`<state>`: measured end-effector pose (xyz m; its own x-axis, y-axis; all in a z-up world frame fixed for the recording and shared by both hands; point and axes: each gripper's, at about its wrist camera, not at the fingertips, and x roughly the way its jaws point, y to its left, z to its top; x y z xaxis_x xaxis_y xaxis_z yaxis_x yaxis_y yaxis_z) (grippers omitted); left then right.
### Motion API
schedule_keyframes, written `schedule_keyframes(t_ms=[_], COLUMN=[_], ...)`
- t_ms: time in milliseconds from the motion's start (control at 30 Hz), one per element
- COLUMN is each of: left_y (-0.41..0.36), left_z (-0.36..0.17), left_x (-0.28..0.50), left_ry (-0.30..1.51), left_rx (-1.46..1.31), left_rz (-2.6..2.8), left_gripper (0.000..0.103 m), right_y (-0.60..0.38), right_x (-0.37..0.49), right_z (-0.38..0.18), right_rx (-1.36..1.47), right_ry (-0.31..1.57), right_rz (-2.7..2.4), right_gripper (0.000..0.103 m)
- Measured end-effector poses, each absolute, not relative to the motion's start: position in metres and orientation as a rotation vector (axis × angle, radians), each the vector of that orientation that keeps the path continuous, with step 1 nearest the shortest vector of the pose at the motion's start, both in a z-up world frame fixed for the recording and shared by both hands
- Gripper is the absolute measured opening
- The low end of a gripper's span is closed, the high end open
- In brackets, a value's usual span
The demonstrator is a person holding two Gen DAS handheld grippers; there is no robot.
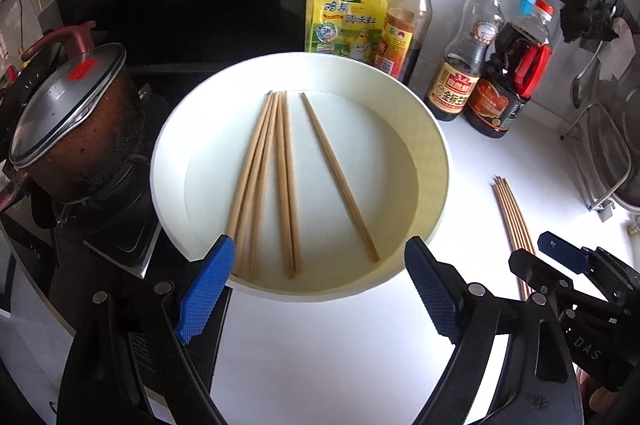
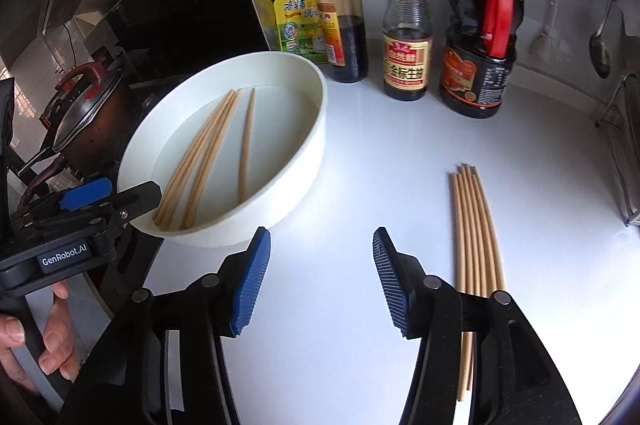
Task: Organize utensils
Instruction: 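Withdraw the right tool from the basin back toward the chopstick bundle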
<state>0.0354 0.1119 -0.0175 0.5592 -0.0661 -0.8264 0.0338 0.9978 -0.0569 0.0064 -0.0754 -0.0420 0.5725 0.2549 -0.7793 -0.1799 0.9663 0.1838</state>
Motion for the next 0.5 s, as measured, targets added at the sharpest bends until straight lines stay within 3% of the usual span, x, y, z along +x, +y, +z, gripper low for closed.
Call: schedule_keyframes(t_ms=[500], left_y=[0.018], left_z=[-0.031], left_x=[0.016], left_ry=[0.998], left_rx=[-0.019], left_rz=[-0.215], left_gripper=[0.088], right_y=[-0.189], right_x=[-0.035], right_z=[-0.068], right_rx=[0.120], right_ry=[0.956], right_rz=[0.065], right_gripper=[0.054])
